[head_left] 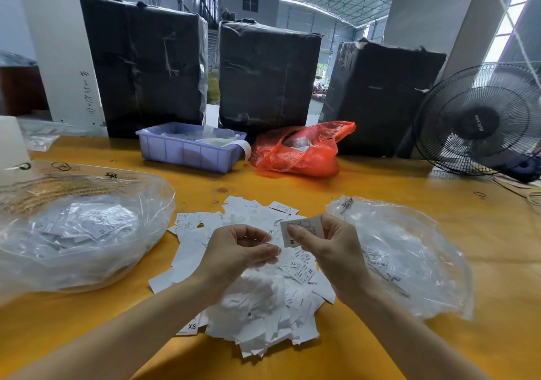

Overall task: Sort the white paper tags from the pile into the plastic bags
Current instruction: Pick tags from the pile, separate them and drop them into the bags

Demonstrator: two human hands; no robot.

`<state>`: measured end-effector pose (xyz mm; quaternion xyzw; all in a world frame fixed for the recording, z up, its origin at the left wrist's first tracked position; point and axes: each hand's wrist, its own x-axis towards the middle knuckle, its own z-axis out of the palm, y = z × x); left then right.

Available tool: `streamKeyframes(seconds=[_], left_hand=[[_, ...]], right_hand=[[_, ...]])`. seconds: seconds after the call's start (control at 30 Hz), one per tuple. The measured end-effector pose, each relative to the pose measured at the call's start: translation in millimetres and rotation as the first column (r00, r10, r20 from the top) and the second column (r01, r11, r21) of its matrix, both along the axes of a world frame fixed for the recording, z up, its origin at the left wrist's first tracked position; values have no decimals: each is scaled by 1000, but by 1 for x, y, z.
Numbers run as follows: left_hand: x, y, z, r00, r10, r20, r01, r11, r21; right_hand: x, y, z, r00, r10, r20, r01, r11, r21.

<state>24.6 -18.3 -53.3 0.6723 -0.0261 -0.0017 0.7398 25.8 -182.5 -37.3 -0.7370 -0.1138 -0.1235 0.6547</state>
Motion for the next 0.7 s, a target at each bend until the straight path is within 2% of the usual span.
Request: streamKeyframes(seconds=[0.33, 0.57, 0.7], left_hand=[[0, -2, -1, 1000, 6, 5, -6, 1000, 12], [1, 0, -1, 999, -22, -25, 20, 998, -53], [0, -2, 0, 999, -33, -34, 31, 998, -63]], right_hand=[[-2, 3, -6, 999, -4, 32, 7, 995, -96], [3, -1, -6, 988, 70, -138, -74, 997, -21], [3, -4, -4, 949, 213, -234, -222, 975, -16]])
